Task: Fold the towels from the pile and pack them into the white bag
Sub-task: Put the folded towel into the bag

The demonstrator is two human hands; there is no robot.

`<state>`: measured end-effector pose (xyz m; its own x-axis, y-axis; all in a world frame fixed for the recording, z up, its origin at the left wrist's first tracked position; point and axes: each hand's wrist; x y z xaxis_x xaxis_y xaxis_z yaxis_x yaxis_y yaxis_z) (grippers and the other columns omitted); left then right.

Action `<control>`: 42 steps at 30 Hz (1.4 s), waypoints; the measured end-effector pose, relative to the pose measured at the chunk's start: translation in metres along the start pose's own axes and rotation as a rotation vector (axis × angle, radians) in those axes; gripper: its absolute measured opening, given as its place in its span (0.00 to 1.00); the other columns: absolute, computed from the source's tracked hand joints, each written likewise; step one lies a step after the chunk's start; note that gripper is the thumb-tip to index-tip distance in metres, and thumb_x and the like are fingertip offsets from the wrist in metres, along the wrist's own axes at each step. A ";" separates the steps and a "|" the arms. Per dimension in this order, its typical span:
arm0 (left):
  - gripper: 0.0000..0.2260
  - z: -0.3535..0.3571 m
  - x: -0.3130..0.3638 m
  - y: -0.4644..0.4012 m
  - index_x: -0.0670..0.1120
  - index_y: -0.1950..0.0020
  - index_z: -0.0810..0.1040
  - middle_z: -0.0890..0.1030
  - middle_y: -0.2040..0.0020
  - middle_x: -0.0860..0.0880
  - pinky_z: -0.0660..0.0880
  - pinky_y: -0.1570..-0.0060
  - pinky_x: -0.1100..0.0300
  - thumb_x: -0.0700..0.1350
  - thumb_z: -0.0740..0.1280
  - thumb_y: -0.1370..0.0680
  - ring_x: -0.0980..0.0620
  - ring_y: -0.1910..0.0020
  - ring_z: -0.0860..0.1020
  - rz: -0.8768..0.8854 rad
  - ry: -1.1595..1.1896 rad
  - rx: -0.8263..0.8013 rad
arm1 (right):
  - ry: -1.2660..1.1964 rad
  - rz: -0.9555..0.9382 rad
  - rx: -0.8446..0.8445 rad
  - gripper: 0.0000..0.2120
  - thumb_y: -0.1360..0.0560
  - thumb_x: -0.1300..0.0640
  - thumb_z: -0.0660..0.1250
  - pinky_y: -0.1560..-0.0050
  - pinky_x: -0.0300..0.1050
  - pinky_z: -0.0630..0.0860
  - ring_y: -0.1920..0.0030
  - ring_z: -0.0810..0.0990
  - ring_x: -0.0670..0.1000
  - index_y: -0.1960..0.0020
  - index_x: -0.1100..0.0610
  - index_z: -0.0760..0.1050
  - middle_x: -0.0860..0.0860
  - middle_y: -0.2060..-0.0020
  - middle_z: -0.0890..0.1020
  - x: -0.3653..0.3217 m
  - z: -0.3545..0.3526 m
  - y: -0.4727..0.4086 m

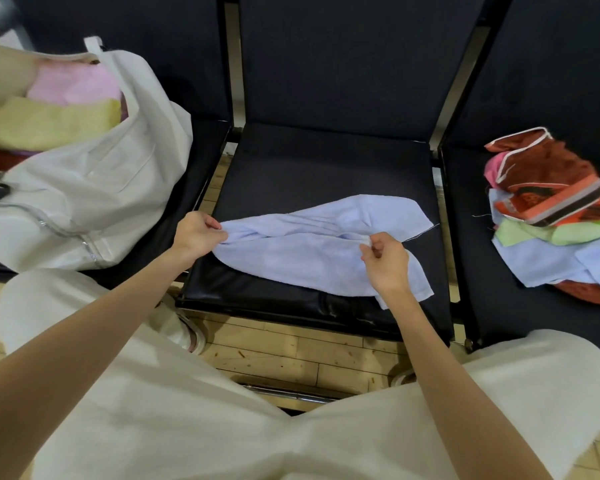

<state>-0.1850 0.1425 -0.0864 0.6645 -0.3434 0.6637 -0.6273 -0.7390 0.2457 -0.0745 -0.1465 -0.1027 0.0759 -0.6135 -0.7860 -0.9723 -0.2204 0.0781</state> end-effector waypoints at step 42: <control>0.06 -0.172 0.155 0.072 0.43 0.60 0.81 0.81 0.65 0.49 0.67 0.66 0.73 0.37 0.65 0.30 0.58 0.66 0.76 0.651 0.294 0.595 | -0.534 -0.260 0.667 0.08 0.19 0.52 0.57 0.61 0.34 0.68 0.62 0.72 0.41 0.50 0.56 0.70 0.46 0.62 0.73 -0.125 -0.122 0.024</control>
<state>-0.1965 0.1356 0.1558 0.0739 -0.6939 0.7163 -0.4748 -0.6561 -0.5866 -0.0801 -0.1679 0.0726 0.3608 -0.1340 -0.9230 -0.8775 0.2863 -0.3846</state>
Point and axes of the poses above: each hand's wrist, its own y-axis away from the middle knuckle, its own z-axis out of the palm, x = y × z
